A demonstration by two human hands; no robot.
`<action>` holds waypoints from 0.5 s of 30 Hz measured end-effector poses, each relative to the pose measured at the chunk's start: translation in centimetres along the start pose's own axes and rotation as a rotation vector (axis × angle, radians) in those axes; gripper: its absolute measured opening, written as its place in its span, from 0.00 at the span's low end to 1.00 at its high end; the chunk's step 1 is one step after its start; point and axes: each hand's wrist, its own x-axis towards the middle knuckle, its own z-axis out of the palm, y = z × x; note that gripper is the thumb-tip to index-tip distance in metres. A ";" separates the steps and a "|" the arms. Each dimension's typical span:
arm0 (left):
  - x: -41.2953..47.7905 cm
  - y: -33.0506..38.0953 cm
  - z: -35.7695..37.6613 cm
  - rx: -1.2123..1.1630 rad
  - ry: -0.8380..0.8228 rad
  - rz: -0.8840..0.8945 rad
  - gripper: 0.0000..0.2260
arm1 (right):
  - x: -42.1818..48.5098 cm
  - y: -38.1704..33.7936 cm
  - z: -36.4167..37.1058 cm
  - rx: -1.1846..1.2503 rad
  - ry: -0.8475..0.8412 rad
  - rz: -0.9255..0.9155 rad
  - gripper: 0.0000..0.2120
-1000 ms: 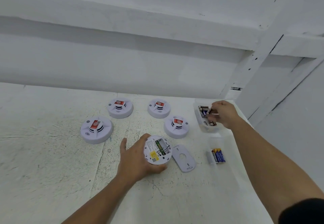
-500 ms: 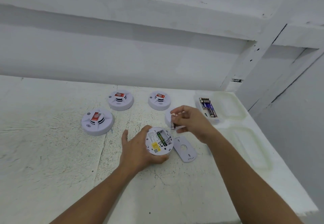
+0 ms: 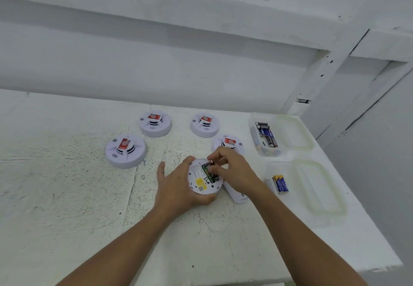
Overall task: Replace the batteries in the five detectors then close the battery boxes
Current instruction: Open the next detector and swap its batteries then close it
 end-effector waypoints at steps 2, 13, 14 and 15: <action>-0.1 0.2 0.0 -0.031 0.008 0.012 0.42 | 0.2 -0.1 0.0 -0.045 -0.016 0.001 0.07; -0.2 0.1 0.4 -0.006 0.075 0.052 0.40 | 0.8 -0.1 0.0 -0.028 -0.081 0.078 0.02; -0.2 0.0 0.4 -0.014 0.076 0.051 0.40 | 0.8 -0.1 0.1 -0.024 -0.085 0.082 0.01; -0.2 -0.1 0.4 -0.018 0.077 0.055 0.40 | 0.8 -0.2 0.1 -0.020 -0.092 0.089 0.02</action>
